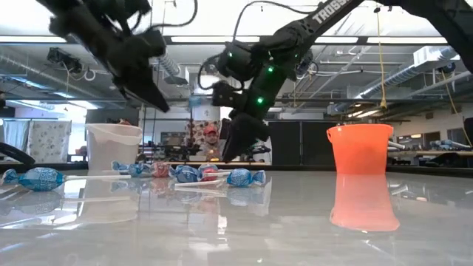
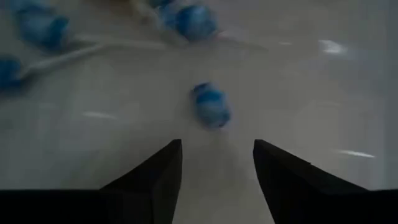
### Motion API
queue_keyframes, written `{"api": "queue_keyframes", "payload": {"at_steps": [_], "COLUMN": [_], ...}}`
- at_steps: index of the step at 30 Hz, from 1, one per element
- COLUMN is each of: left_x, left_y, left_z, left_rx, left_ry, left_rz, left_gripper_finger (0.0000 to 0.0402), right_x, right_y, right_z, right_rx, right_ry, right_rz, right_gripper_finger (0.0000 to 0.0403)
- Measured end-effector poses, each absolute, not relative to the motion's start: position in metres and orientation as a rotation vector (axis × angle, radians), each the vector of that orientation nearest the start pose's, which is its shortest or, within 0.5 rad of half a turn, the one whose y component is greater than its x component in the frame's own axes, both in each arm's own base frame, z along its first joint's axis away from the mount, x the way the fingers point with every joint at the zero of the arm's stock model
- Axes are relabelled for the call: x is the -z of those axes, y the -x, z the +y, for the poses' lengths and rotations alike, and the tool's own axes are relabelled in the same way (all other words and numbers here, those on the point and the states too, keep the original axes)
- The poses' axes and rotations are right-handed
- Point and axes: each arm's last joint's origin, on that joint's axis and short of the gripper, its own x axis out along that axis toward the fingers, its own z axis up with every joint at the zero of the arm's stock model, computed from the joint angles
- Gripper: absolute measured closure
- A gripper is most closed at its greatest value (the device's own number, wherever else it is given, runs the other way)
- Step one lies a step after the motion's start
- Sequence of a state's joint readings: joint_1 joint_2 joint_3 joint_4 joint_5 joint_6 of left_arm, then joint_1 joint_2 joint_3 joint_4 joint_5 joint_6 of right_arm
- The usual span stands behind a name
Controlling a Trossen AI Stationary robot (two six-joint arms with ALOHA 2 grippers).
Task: Sort candy by brand, put in halloween buckets
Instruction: Put the blue lollipop into the bottom orange bucket
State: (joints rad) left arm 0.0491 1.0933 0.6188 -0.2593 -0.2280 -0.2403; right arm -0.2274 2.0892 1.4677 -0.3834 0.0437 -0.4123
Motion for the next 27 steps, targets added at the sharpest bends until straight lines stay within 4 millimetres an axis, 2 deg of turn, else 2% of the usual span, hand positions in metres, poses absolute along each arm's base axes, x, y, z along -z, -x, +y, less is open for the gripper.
{"api": "queue_keyframes", "payload": {"at_steps": [4,8,12,15,18,22,27], "left_x": [-0.238,-0.270,-0.309,-0.330,-0.333,-0.320,-0.301], "left_y": [-0.206,-0.190,-0.166,-0.151,-0.140,-0.136,-0.137], "left_z": [-0.003,-0.024,-0.040,-0.048,-0.057,-0.071,-0.087], "left_rx": [-0.292,-0.266,-0.290,-0.268,-0.223,-0.163,-0.065], "left_ry": [0.210,0.269,0.295,0.398,0.533,0.691,0.722], "left_rz": [0.770,0.941,1.117,1.207,1.334,1.543,1.689], "left_gripper_finger": [0.0401,0.0401,0.0401,0.0401,0.0401,0.0401,0.0401], "right_x": [-0.155,-0.153,-0.153,-0.149,-0.145,-0.142,-0.142], "right_y": [-0.418,-0.417,-0.417,-0.414,-0.412,-0.412,-0.409], "right_z": [-0.120,-0.137,-0.144,-0.144,-0.144,-0.144,-0.143], "right_rx": [-0.043,-0.030,-0.073,-0.134,-0.175,-0.168,-0.134], "right_ry": [0.215,0.183,0.150,0.129,0.149,0.135,0.092], "right_rz": [1.058,1.100,1.088,1.136,1.172,1.187,1.228], "right_gripper_finger": [0.0200,0.0211,0.0220,0.0226,0.0234,0.0248,0.0266]}}
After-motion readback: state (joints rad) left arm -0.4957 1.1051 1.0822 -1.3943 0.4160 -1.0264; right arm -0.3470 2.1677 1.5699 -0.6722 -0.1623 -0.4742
